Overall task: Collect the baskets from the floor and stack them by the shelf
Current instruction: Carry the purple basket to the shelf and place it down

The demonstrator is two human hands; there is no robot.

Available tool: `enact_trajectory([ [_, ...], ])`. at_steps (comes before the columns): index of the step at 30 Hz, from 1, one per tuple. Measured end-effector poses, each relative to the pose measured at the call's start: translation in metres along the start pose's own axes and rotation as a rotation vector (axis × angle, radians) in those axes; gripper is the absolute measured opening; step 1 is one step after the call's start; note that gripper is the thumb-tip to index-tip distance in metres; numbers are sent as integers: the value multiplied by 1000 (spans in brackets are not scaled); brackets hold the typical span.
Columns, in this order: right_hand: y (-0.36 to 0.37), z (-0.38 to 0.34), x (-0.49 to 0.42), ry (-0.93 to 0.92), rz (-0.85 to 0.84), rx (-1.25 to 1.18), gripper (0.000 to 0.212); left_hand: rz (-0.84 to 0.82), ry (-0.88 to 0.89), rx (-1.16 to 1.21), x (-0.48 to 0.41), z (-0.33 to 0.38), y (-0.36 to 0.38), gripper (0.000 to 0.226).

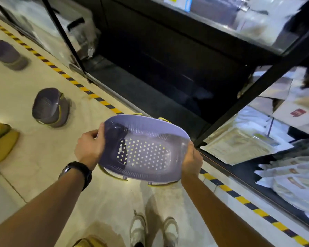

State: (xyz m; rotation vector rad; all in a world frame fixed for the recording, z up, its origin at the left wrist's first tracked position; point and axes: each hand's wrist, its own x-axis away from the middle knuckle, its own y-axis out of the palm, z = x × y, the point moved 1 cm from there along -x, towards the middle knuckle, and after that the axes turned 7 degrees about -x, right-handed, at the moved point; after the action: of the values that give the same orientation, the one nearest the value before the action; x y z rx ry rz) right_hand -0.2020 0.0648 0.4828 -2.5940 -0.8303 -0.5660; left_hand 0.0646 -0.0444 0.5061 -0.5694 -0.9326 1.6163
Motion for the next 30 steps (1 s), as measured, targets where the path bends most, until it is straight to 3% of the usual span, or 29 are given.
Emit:
enact_trajectory([
  [7, 32, -89, 61, 23, -29, -58, 46, 12, 29, 38, -33, 22, -99, 68],
  [15, 109, -134, 105, 27, -3, -3, 52, -15, 27, 47, -101, 10, -172, 70],
  [30, 245, -203, 59, -8, -127, -24, 47, -1, 23, 63, -242, 40, -206, 69],
])
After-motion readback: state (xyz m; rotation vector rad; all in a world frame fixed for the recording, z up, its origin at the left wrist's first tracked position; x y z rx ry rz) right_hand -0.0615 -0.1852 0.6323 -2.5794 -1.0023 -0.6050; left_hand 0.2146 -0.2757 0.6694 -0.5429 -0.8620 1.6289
